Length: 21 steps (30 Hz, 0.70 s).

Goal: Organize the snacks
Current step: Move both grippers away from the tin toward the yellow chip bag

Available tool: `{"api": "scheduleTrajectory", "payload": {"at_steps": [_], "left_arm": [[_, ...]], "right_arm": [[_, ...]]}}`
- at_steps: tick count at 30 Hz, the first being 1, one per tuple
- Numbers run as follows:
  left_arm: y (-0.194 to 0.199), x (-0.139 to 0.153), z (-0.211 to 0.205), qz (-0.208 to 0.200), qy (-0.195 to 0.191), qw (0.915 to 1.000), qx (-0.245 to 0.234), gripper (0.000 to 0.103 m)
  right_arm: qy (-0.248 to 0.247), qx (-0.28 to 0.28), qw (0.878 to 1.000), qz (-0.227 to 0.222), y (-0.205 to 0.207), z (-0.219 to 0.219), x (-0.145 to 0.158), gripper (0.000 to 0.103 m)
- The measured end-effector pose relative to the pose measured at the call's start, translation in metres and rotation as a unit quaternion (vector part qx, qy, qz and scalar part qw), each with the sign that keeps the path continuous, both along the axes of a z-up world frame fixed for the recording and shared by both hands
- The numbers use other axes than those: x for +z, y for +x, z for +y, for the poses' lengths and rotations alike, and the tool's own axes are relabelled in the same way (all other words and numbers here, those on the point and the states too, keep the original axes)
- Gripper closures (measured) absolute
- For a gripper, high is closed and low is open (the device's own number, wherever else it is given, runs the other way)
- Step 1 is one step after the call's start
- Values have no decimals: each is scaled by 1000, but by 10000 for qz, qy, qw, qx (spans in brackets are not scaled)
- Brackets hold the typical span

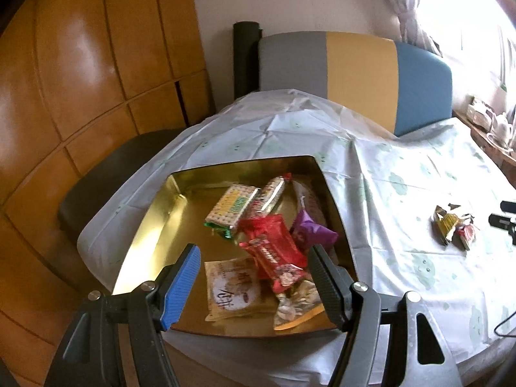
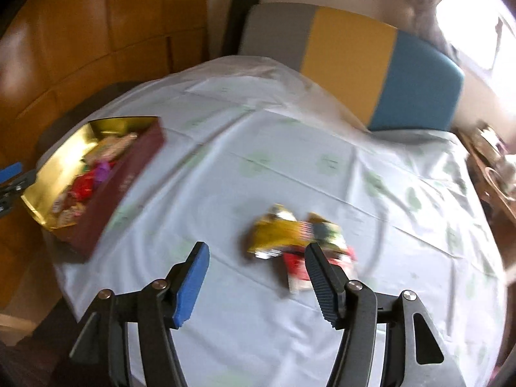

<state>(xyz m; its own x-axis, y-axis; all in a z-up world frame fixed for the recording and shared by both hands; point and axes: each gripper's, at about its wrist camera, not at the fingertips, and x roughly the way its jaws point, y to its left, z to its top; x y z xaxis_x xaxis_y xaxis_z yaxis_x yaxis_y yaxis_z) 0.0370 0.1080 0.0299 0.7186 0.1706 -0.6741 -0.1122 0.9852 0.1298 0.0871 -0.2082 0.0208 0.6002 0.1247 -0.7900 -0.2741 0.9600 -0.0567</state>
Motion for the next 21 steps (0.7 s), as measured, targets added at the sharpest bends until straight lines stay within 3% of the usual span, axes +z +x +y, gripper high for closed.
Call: {"api": "scheduleTrajectory", "payload": {"at_steps": [6, 11, 15, 21], "left_arm": [[5, -2, -23, 79, 140, 9995, -265, 33], [10, -3, -47, 131, 266, 9980, -551, 33], [17, -7, -69, 204, 331, 9959, -818, 33], [27, -12, -102, 301, 412, 9910, -1238, 33]], "right_arm": [[-11, -734, 9973, 21, 10, -60, -10, 37], [190, -1717, 9841, 418, 22, -104, -30, 36], [347, -2027, 9768, 590, 25, -119, -33, 36], [373, -2060, 9762, 571, 31, -125, -34, 29]]}}
